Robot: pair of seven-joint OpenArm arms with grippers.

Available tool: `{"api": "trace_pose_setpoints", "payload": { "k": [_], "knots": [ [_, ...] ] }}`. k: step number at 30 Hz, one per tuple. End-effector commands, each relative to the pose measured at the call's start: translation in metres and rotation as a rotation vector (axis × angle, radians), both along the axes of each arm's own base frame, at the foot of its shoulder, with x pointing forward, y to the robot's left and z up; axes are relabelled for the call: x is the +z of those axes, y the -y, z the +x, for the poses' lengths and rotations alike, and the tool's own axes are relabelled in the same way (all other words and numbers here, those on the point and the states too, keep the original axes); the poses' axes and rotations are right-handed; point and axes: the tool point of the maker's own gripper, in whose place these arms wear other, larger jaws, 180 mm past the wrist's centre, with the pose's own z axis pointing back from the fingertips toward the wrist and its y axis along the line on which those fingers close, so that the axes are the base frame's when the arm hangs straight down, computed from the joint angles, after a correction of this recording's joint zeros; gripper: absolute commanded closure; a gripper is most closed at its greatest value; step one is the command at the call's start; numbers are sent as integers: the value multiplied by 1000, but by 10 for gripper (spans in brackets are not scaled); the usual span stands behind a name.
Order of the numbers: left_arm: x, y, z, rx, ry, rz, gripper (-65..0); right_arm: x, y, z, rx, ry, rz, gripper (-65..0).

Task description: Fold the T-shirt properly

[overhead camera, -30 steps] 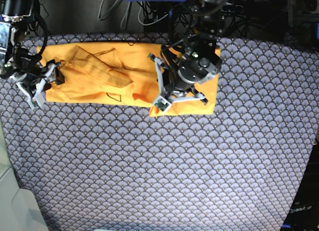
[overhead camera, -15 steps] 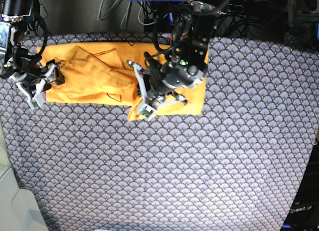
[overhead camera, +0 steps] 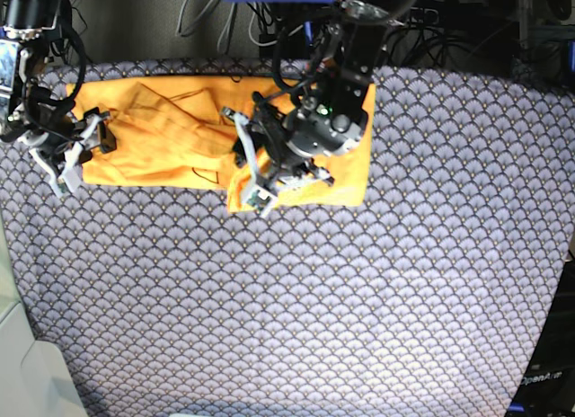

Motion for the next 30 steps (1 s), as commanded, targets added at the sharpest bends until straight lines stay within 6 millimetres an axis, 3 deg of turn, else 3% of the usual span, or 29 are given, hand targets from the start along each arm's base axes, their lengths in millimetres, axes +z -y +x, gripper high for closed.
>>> {"api": "trace_pose_setpoints", "payload": {
  "k": [1, 5, 8, 10, 14, 16, 19, 25, 30],
  "knots": [
    [27, 10, 9, -3, 77, -64, -267, 3, 1, 2, 10, 3, -3, -344],
    [59, 22, 2, -81, 150, -157, -274, 4, 1, 2, 10, 3, -4, -344],
    [76, 16, 7, -62, 194, -181, -274, 5, 4, 2, 7, 5, -8, -344],
    [69, -2, 12, -31, 193, -145, -274, 7, 8, 2, 7, 6, -17, -344],
    [28, -66, 14, 81, 119, -45, -274, 10, 14, 3, 1, 11, -26, -344],
    [16, -100, 14, 147, 97, 0, -274, 15, 25, 5, -34, 28, -32, -344],
    [4, -134, 11, 209, 71, 47, -275, 18, 36, 4, -63, 22, -45, -344],
    [-13, -151, 8, 243, 16, 39, -275, 16, 33, 3, -62, 11, -41, -344],
    [-25, -149, 9, 248, -3, 22, -273, 11, 22, 1, -65, 7, -13, -344]
  ]
}}
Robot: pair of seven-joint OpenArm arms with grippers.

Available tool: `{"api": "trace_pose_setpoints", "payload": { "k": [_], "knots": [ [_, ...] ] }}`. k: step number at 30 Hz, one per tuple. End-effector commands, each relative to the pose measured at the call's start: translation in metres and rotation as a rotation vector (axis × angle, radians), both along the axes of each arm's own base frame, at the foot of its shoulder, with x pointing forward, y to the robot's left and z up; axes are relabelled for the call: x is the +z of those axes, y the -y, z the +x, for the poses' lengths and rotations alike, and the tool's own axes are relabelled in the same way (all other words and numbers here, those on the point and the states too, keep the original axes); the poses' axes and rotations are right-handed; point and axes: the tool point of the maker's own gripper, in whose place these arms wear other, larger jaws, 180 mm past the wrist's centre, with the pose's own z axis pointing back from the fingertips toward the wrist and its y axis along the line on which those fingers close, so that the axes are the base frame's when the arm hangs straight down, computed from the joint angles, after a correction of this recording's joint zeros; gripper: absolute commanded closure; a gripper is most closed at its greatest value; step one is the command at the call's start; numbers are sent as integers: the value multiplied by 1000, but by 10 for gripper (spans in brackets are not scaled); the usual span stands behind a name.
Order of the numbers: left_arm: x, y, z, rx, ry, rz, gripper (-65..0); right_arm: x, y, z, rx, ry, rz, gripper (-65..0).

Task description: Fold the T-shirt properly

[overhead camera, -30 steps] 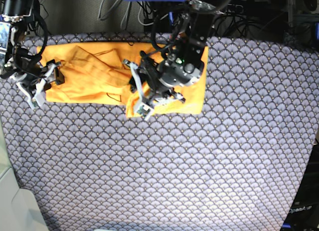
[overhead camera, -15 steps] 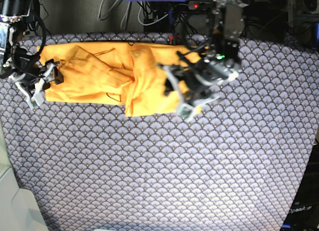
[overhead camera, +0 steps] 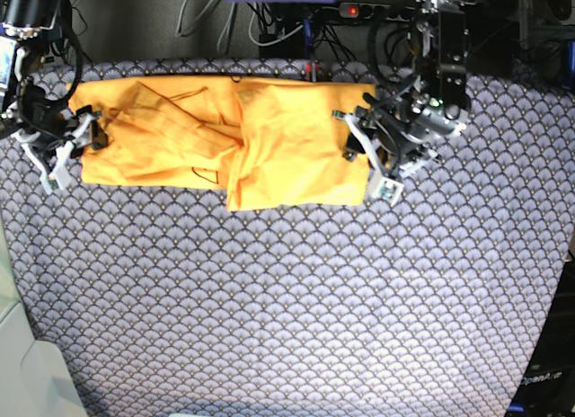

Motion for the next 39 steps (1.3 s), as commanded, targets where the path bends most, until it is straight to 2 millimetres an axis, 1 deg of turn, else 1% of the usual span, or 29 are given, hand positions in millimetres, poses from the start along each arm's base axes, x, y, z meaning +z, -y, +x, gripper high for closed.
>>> {"api": "trace_pose_setpoints", "payload": {
  "k": [1, 3, 6, 9, 10, 12, 14, 16, 17, 18, 21, 23, 24, 26, 29, 31, 35, 37, 38, 39],
  "knots": [
    [11, 6, 8, -5, 46, -26, -273, 8, 3, 6, 3, 25, -2, -344],
    [10, 6, 8, -6, 46, -28, -273, 7, 0, 6, 1, 25, 7, -344],
    [6, 6, 9, -3, 36, -31, -273, 6, 0, 5, 1, 22, 8, -344],
    [6, 5, 9, 1, 36, -31, -273, 0, -1, -6, 1, -4, 10, -340],
    [6, 5, 9, 1, 36, -31, -273, 0, -1, -7, 0, -4, 9, -339],
    [5, 5, 9, 1, 33, -31, -273, -3, -6, -8, -3, -6, 23, -325],
    [5, 5, 9, 1, 33, -31, -272, -4, -8, -9, -4, -8, 29, -288],
    [5, 5, 9, 1, 33, -31, -272, -5, -10, -9, -5, -8, 34, -231],
    [4, 5, 9, 1, 32, -29, -272, -7, -15, -9, -6, -8, 46, -196],
    [4, 5, 8, 1, 30, -29, -272, -8, -18, -10, -7, -8, 54, -156],
    [3, 2, 7, 1, 30, -21, -271, -8, -19, -9, -7, -7, 56, -2],
    [5, 2, 7, 2, 35, -20, -271, -6, -18, -8, -10, 1, 53, 0],
    [5, 1, 7, 1, 32, -18, -271, -2, -18, -5, -4, 14, 48, 0],
    [5, -10, 8, 33, 32, -14, -271, 13, -22, 3, 22, 60, 30, 0],
    [6, -26, 10, 79, 35, -5, -272, 32, -29, 1, 79, 79, -29, 0],
    [6, -33, 11, 100, 37, -1, -273, 49, -34, 2, 121, 89, -80, 0],
    [7, -46, 12, 136, 39, 7, -274, 78, -52, 6, 173, 132, -142, 0],
    [7, -50, 12, 145, 40, 10, -274, 85, -60, 5, 189, 133, -161, 0],
    [7, -52, 12, 144, 41, 15, -274, 91, -63, 8, 192, 144, -166, 0],
    [7, -54, 12, 141, 41, 22, -274, 90, -65, 8, 189, 135, -166, 0]
  ]
}}
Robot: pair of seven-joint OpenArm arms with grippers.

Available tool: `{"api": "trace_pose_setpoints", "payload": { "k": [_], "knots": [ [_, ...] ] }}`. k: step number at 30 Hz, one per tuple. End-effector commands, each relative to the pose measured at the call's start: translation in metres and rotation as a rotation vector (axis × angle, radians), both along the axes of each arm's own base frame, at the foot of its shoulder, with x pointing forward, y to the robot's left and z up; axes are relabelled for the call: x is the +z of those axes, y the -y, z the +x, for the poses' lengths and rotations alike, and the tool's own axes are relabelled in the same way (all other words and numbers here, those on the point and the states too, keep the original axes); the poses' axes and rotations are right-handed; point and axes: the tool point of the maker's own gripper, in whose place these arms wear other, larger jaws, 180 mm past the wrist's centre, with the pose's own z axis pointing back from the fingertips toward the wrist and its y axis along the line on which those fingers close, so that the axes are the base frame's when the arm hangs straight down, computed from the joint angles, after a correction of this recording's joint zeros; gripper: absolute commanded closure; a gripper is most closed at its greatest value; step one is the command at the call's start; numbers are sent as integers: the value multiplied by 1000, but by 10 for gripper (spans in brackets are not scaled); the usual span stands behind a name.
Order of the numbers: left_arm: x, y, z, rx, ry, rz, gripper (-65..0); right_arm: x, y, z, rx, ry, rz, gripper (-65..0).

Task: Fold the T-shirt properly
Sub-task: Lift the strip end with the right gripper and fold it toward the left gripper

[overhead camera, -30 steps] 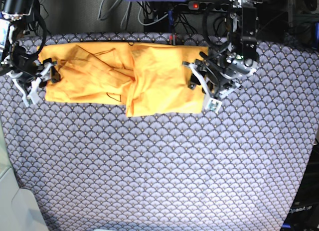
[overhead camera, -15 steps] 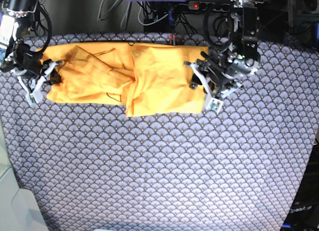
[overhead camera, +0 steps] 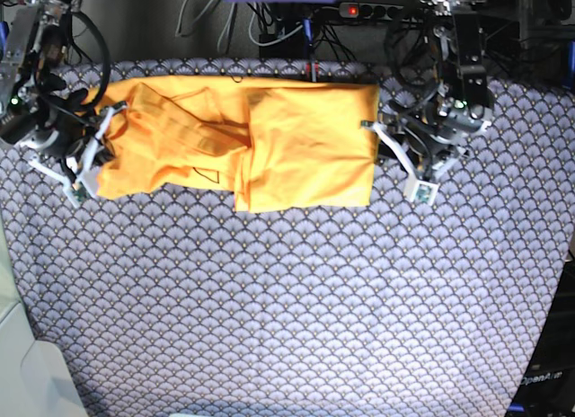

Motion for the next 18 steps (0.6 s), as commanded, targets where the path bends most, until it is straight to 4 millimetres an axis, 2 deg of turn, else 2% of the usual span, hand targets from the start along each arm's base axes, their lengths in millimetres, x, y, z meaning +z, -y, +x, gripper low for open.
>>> {"api": "trace_pose_setpoints", "payload": {
  "k": [1, 6, 8, 11, 13, 15, 18],
  "knots": [
    [10, -2, 8, 1, 42, 3, -274, 11, -1, 9, 10, 38, -1, 0],
    [16, 3, 10, -7, 58, -4, -274, 9, -5, 8, 6, 27, 10, 0],
    [29, 12, 15, -8, 98, -33, -274, 8, -7, 7, 4, 24, 17, 0],
    [59, 22, 22, -17, 180, -87, -274, 6, -11, 5, 5, 21, 27, 0],
    [69, 22, 21, -22, 180, -88, -273, 6, -12, 5, 5, 21, 28, 0],
    [71, 8, 19, 5, 162, -55, -272, 6, -12, 4, 5, 19, 30, 0],
    [55, -24, 14, 86, 103, -11, -272, 6, -12, 4, 4, 20, 31, 0]
  ]
}}
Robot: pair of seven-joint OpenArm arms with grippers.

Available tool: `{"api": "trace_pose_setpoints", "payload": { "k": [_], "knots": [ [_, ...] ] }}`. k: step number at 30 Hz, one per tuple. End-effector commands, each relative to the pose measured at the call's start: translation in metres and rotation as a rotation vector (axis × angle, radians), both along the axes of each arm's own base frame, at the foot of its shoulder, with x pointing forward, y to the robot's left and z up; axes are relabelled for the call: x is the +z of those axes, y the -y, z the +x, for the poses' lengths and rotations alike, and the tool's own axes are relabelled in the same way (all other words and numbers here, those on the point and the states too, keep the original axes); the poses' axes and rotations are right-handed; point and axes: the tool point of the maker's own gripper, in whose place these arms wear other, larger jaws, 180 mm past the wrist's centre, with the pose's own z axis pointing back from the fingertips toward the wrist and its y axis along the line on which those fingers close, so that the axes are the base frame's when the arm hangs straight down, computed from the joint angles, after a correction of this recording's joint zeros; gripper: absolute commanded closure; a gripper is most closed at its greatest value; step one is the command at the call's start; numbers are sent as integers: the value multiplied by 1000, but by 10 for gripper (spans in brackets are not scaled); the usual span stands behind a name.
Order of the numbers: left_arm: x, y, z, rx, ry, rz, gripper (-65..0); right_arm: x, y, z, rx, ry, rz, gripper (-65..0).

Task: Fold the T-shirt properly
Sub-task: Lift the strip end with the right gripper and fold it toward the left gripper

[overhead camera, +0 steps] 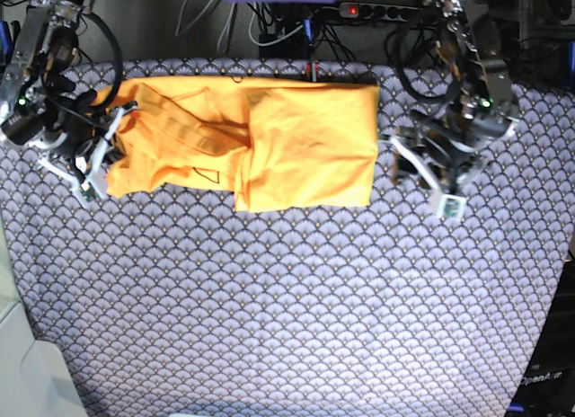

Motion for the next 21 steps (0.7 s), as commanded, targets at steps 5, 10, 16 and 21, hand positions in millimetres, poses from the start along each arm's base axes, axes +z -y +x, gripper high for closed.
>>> {"api": "trace_pose_setpoints", "payload": {
  "k": [5, 10, 16, 21],
  "knots": [
    [-37, -29, -5, 85, -105, 5, -274, 17, -10, 7, 32, 64, 42, 0],
    [-73, -12, -6, 60, -209, -42, -271, 17, -24, 7, 39, 41, 93, 0],
    [-74, 8, -5, 5, -209, -49, -271, 19, -65, 16, 75, 55, 183, 0],
    [-75, 5, -7, 4, -214, -38, -271, 32, -104, 32, 102, 105, 285, 0]
  ]
}}
